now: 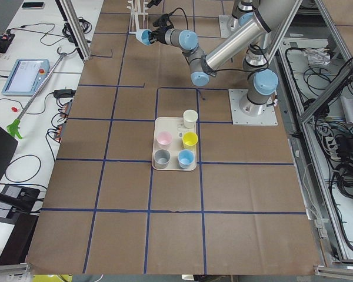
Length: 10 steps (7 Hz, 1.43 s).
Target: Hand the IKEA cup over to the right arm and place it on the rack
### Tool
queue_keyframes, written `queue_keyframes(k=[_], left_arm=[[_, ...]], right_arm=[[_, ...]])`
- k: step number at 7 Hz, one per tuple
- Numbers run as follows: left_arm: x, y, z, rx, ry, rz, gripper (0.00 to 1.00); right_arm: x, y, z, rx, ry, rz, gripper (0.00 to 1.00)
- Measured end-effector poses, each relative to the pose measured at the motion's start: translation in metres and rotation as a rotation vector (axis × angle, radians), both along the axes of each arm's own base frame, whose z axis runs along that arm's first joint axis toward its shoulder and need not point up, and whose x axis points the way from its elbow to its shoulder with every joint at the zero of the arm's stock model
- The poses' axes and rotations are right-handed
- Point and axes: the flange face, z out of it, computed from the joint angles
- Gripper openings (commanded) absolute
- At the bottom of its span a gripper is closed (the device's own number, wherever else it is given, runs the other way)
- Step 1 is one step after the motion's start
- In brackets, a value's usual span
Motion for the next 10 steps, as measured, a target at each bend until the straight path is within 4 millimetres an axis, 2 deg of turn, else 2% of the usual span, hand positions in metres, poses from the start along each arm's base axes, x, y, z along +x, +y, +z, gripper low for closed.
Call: queue_keyframes(k=[2, 4, 7, 8, 10], left_arm=[[-0.007, 0.004, 0.000, 0.031, 0.055, -0.014, 0.00], [-0.011, 0.006, -0.002, 0.038, 0.079, -0.051, 0.00], [-0.020, 0.008, -0.002, 0.037, 0.080, -0.076, 0.00], [-0.021, 0.008, -0.003, 0.037, 0.079, -0.076, 0.00], [-0.021, 0.008, -0.002, 0.037, 0.078, -0.074, 0.00]], right_arm=[[-0.015, 0.011, -0.017, -0.002, -0.109, -0.157, 1.00], [-0.013, 0.017, -0.049, 0.034, -0.145, -0.203, 1.00], [0.019, 0.021, -0.095, 0.136, -0.132, -0.150, 1.00], [0.028, 0.023, -0.103, 0.154, -0.130, -0.133, 1.00], [0.035, 0.024, -0.106, 0.162, -0.132, -0.121, 0.99]])
